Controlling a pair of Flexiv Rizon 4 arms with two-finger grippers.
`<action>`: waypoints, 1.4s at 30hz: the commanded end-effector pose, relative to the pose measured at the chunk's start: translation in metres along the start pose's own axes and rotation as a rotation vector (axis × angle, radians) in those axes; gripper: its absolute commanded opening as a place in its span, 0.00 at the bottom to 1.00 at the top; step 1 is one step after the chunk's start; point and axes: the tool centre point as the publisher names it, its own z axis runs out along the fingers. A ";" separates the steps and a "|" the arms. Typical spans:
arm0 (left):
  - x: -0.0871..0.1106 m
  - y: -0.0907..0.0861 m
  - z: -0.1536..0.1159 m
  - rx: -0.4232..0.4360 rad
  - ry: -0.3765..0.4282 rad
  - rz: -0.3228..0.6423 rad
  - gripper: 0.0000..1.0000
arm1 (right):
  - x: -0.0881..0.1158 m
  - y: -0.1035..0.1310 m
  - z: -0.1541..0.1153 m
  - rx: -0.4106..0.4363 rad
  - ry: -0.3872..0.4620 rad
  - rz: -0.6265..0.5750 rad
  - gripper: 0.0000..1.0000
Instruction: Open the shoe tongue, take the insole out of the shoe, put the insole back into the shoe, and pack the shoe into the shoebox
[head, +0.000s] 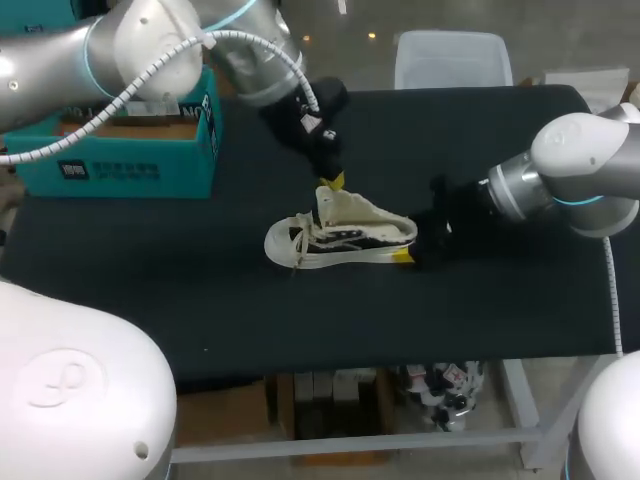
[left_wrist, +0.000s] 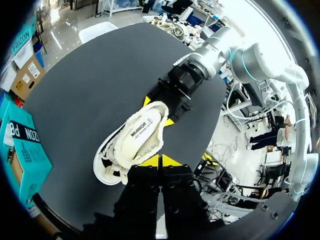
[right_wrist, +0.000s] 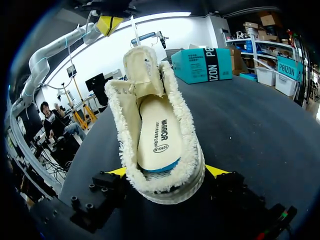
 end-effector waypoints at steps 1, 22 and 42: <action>0.000 -0.008 -0.002 -0.449 -0.064 0.383 0.00 | -0.004 -0.010 0.004 -0.003 0.005 0.001 0.00; -0.039 -0.006 0.074 -0.353 -0.094 0.623 0.00 | -0.004 -0.010 0.004 -0.003 0.005 0.001 0.00; -0.048 -0.003 0.122 -0.308 -0.078 0.729 0.00 | -0.004 -0.010 0.004 -0.003 0.005 0.001 0.00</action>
